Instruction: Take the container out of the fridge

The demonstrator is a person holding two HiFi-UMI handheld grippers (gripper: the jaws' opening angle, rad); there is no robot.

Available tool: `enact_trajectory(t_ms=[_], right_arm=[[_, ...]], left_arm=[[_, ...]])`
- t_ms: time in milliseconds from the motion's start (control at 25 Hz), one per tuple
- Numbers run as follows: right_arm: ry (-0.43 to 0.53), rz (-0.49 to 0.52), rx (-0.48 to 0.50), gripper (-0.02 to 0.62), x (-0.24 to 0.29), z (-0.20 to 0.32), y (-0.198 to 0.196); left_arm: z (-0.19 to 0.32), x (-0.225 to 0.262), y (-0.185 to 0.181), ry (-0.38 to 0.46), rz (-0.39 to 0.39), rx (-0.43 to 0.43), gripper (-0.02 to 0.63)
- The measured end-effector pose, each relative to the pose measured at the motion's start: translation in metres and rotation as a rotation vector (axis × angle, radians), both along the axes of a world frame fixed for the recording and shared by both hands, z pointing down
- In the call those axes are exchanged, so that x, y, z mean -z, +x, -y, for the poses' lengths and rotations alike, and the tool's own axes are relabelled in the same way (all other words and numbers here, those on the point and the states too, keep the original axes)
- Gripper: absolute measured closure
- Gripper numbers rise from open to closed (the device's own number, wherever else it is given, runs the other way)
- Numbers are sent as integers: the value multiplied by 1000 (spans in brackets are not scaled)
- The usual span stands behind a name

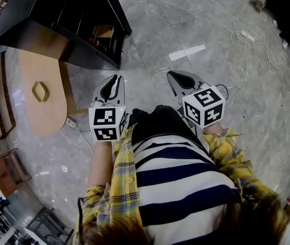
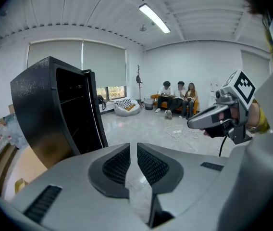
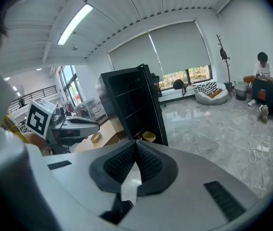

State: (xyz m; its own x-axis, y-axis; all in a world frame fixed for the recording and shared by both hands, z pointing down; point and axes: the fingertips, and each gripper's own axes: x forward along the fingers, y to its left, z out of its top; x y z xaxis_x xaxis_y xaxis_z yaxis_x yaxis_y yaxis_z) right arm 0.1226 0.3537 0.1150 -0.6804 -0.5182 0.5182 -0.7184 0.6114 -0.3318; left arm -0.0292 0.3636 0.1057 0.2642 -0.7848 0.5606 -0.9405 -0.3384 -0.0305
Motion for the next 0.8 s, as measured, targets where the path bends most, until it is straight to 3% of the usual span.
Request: enact_trajectory(t_ms=[360, 800], right_arm=[[-27, 6, 16, 568, -10, 12, -2], [-70, -33, -15, 568, -25, 56, -8]], left_arm=[[24, -10, 4, 11, 89, -25, 566], [84, -41, -2, -27, 91, -59, 511]])
